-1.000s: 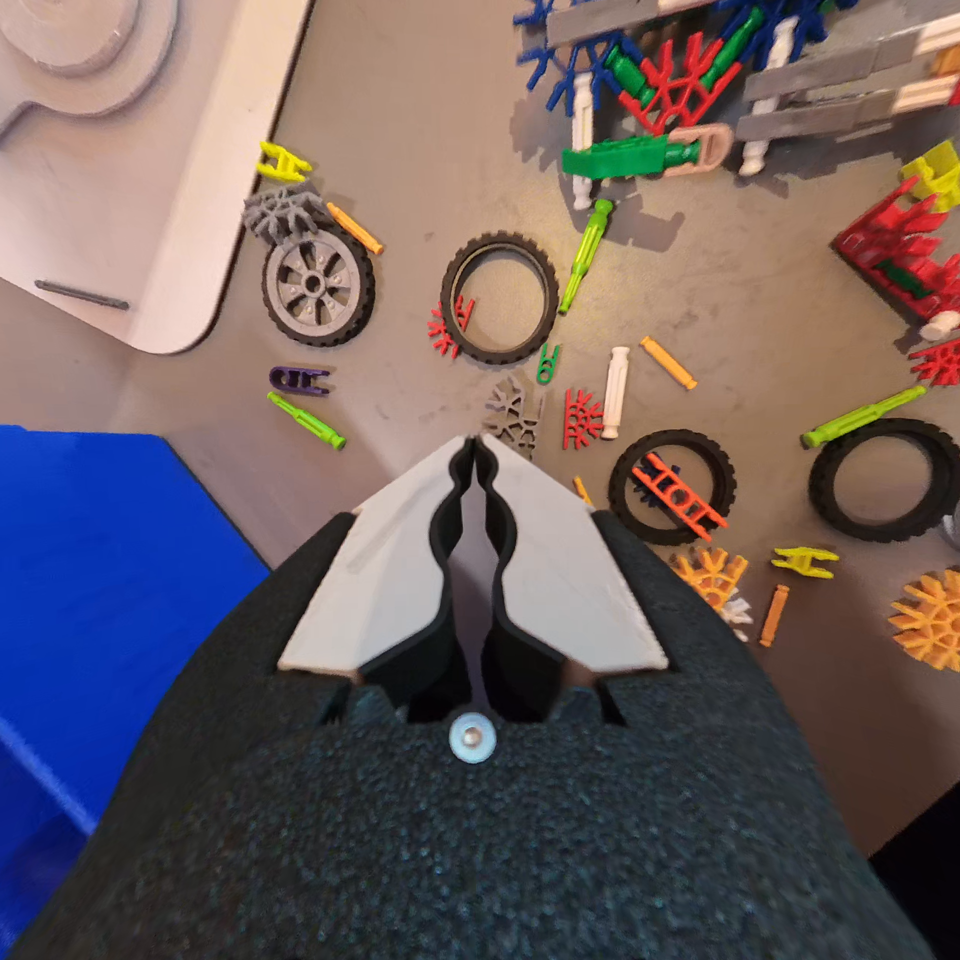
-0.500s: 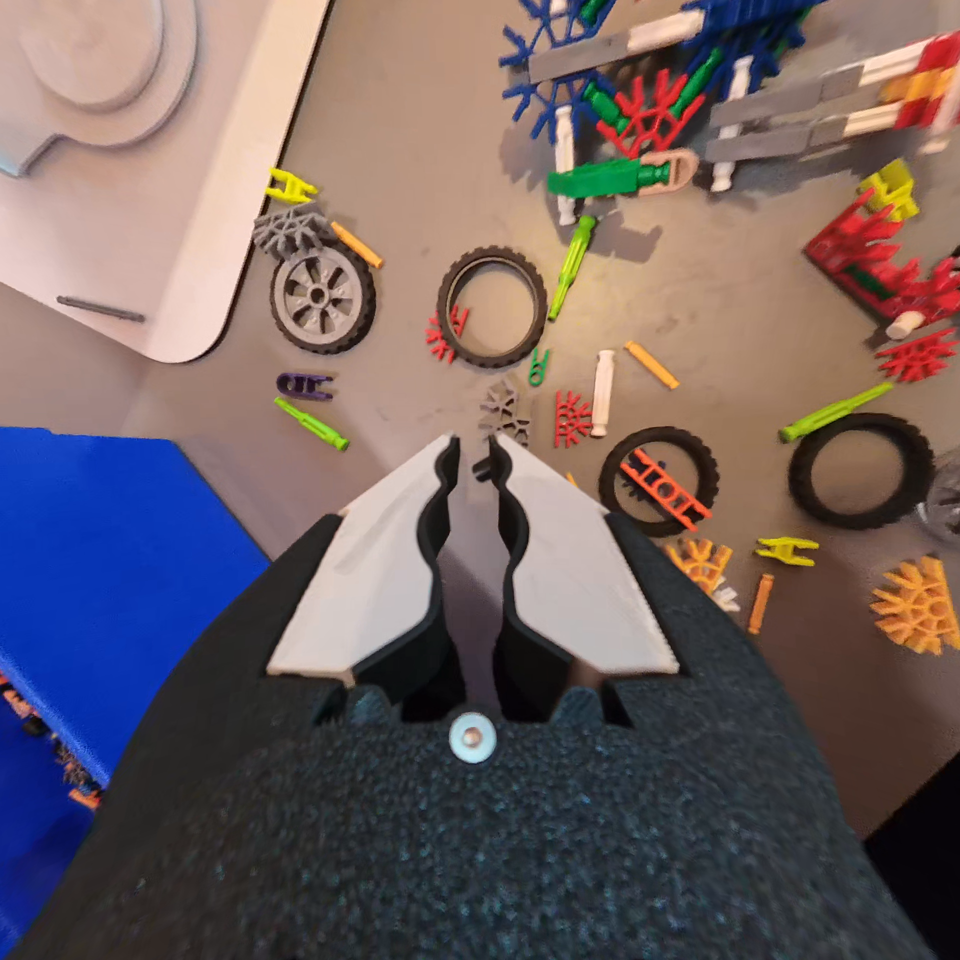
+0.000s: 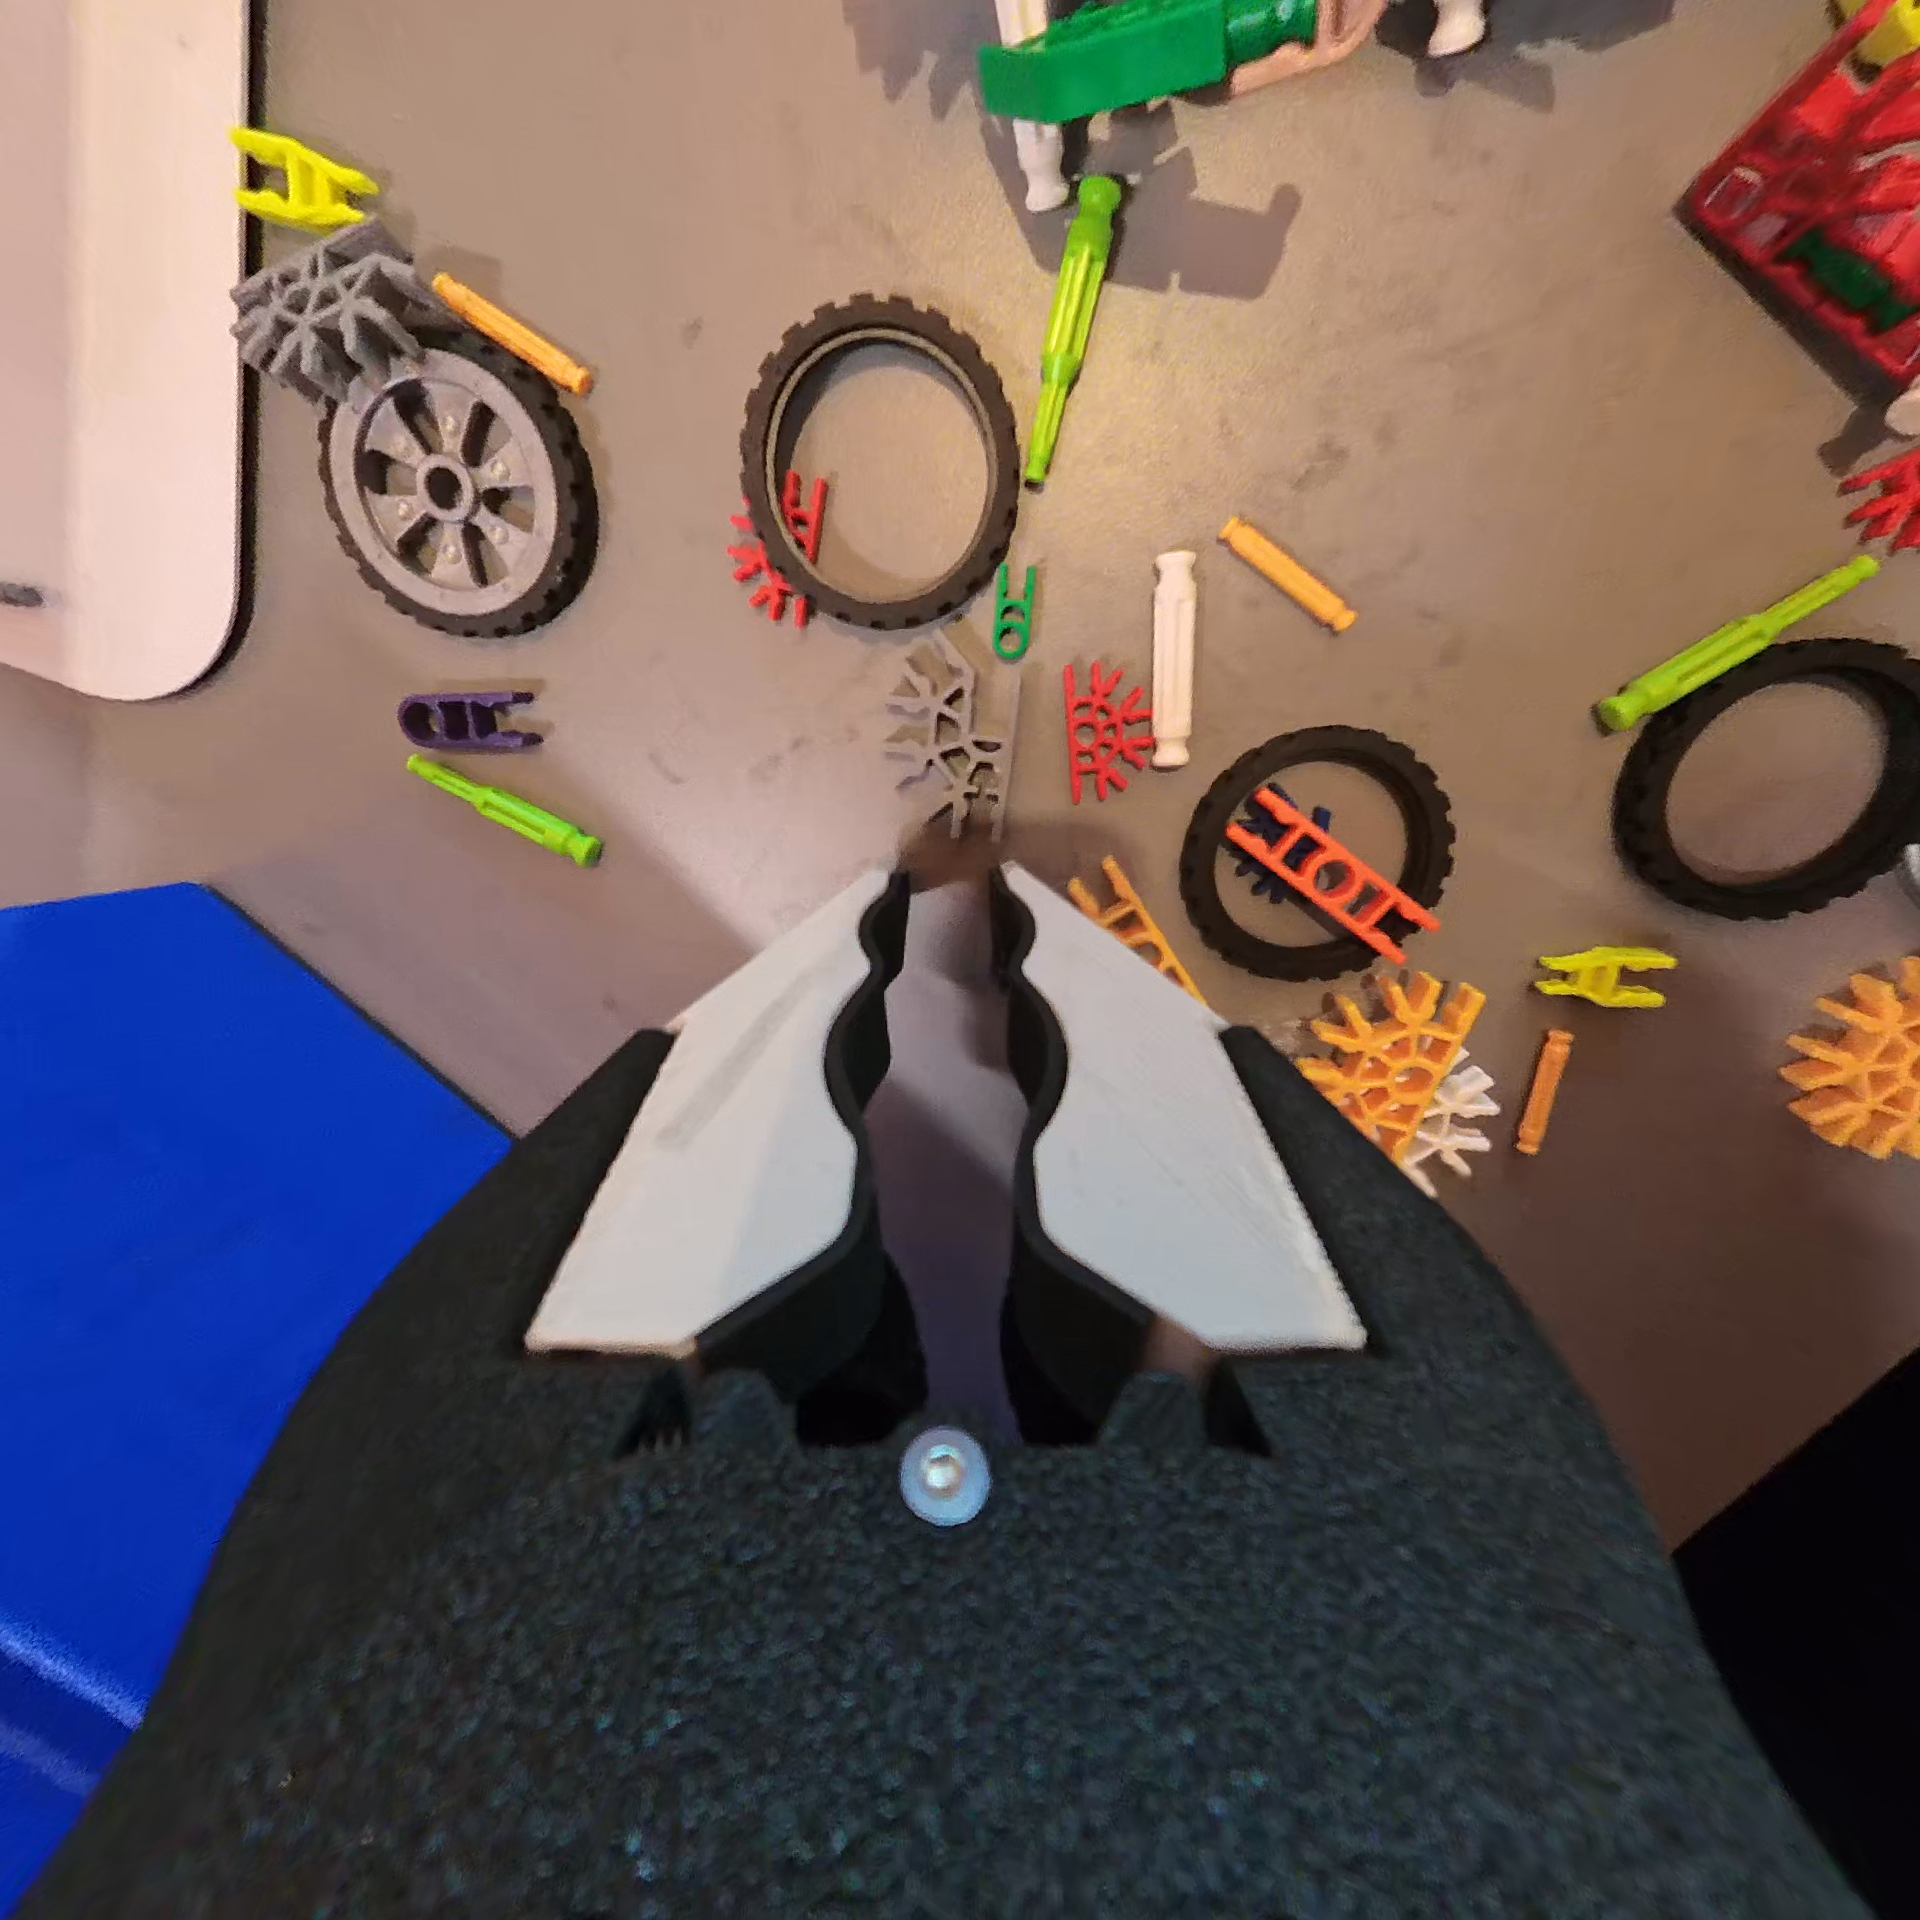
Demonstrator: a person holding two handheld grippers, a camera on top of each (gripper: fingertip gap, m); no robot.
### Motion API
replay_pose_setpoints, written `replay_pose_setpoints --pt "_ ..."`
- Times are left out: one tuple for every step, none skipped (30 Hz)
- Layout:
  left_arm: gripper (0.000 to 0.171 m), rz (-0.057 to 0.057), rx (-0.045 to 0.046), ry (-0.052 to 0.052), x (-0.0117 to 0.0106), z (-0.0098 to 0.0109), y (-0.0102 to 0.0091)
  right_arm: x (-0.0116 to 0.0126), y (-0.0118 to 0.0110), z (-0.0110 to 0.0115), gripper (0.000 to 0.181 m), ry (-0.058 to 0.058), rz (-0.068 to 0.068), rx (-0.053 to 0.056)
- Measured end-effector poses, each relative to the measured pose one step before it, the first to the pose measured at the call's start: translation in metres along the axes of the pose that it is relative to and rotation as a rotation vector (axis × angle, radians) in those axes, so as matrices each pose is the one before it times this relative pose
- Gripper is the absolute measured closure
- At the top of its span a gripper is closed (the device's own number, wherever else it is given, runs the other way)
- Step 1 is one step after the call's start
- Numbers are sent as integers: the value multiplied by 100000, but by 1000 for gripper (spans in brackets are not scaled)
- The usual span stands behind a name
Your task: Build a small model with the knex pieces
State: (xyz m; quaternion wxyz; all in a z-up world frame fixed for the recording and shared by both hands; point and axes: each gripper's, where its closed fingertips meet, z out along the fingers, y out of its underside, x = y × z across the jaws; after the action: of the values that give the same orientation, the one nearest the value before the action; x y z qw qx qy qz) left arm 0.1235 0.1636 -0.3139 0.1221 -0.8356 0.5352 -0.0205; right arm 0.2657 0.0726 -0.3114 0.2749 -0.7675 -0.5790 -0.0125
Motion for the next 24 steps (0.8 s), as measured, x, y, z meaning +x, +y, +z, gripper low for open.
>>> replay_pose_setpoints --pt "158 -519 -275 -148 -80 -35 147 0 2 -1 176 13 27 -11" --pt "157 -471 94 543 61 -135 129 -13 8 -7 176 -16 28 -44" --pt "157 -383 65 263 63 -216 141 1 8 -13 176 -22 44 -21" --pt "156 -51 124 -404 -65 -239 122 -18 11 -10 176 2 106 72" --pt "155 -40 -315 488 46 -199 191 0 8 1 176 14 166 136" --pt "155 508 -516 486 46 -129 198 -8 2 2 176 -23 165 117" --pt "155 906 -990 345 65 -43 216 5 -11 13 176 -54 78 56" --pt "155 1443 -1226 607 147 37 248 -1 0 4 176 -80 -22 -11" --pt "155 1142 -1790 190 116 138 337 -2 -5 4 176 -95 -82 -41" --pt "155 1525 -1649 -24 132 152 321 -2 -10 7 176 -99 -95 -5" --pt "155 1361 -1496 704 284 50 293 5 5 2 176 -93 -86 17" --pt "155 727 -912 396 211 -19 194 -1 6 -1 176 -60 -54 23" --pt "155 113 -260 88 108 -34 97 -7 5 -5 176 -12 -3 40" --pt "155 183 -742 138 105 -40 187 0 -6 3 176 17 32 39" --pt "155 334 305 48 60 -137 47 -2 0 2 176 8 99 67" --pt "155 -559 1123 351 5 -202 -56 1 -3 -3 176 -19 209 106" --pt "155 -605 540 1167 100 -200 71 -1 5 -9 176 8 218 123" --pt "154 -583 -411 64 -28 -199 211 -4 3 -2 176 65 160 122" --pt "154 -223 -208 -868 -141 -206 176 3 6 -3 176 89 103 100" --pt "154 81 112 -128 -5 -113 119 -9 -2 -4 176 76 76 108" --pt "154 503 -847 -364 -5 42 217 5 -8 9 176 10 116 105" --pt "154 1023 -1810 -736 -43 206 318 -5 -8 8 176 -56 91 46" --pt "154 917 -1729 -466 11 298 255 9 -3 8 176 -66 -5 -7" --pt "154 1091 -1427 -287 40 234 140 3 -6 5 176 -44 -49 -31"
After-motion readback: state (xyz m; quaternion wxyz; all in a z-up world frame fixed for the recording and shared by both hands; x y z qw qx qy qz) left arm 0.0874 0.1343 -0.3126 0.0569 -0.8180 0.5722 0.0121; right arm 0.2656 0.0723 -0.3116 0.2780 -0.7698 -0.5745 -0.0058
